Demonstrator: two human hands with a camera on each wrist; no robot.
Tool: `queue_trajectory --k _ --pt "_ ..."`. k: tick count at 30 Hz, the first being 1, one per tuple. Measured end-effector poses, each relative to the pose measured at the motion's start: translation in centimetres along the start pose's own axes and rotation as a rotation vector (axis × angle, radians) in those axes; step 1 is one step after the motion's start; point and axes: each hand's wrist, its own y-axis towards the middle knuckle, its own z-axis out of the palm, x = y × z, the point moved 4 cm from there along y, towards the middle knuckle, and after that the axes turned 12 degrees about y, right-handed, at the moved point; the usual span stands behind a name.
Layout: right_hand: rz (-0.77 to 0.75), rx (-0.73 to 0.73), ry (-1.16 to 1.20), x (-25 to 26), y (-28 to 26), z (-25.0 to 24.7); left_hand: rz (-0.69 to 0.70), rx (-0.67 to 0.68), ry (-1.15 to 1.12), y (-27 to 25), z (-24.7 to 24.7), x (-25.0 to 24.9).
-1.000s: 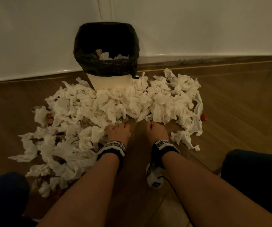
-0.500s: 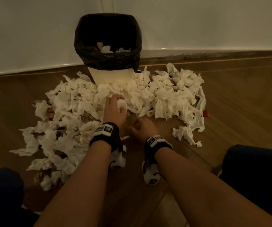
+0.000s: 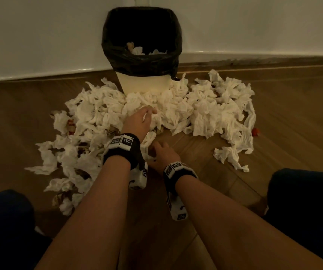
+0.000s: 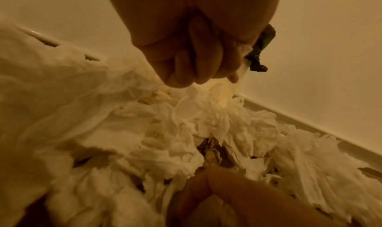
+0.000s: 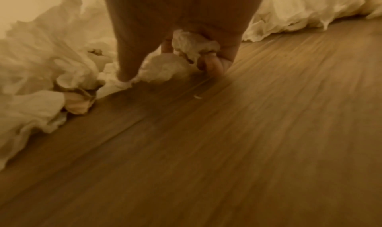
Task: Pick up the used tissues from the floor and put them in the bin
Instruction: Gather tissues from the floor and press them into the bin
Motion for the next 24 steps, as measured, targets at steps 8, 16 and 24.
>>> queue_trajectory --k 8,16,24 --pt "0.143 -0.082 0.453 -0.8 1.4 -1.1 -0.023 0.005 -0.067 -0.6 -0.6 0.9" --pt "0.392 -0.145 1.456 -0.4 1.2 -6.2 -0.036 -0.206 -0.165 0.8 -3.6 -0.3" --pt "0.216 -0.077 1.776 4.7 0.6 -10.9 -0.007 -0.255 -0.08 1.0 -6.4 -3.1"
